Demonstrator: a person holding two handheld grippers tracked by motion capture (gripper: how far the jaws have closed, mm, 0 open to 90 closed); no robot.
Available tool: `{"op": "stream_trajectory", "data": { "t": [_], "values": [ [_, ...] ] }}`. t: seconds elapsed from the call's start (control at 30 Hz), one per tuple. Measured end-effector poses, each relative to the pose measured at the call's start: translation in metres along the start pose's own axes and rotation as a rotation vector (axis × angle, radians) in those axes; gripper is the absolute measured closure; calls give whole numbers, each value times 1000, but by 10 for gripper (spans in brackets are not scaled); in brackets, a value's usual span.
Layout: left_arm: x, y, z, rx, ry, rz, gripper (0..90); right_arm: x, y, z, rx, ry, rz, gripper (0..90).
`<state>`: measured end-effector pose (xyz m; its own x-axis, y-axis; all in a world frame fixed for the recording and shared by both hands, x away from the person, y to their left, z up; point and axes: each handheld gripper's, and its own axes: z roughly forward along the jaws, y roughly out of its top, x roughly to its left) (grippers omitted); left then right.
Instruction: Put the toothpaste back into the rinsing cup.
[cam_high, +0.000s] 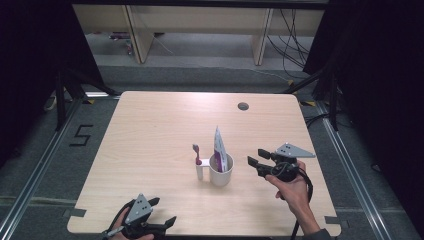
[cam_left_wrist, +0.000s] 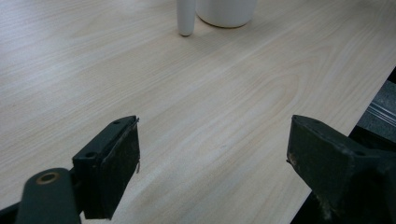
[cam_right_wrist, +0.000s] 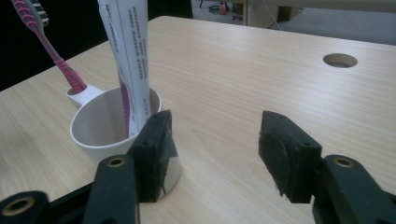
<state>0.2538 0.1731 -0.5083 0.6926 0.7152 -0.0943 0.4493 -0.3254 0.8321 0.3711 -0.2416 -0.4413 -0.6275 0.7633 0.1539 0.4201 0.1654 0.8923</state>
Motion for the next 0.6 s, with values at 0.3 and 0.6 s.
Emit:
{"op": "stream_trajectory", "data": {
  "t": [0.3, 0.6],
  "values": [
    [1, 0, 0, -5, -1, -3, 164, -1, -5, -6, 16, -13, -4, 371],
    [1, 0, -1, -3, 3, -2, 164, -3, -14, -14, 22, -8, 24, 346]
  ]
}}
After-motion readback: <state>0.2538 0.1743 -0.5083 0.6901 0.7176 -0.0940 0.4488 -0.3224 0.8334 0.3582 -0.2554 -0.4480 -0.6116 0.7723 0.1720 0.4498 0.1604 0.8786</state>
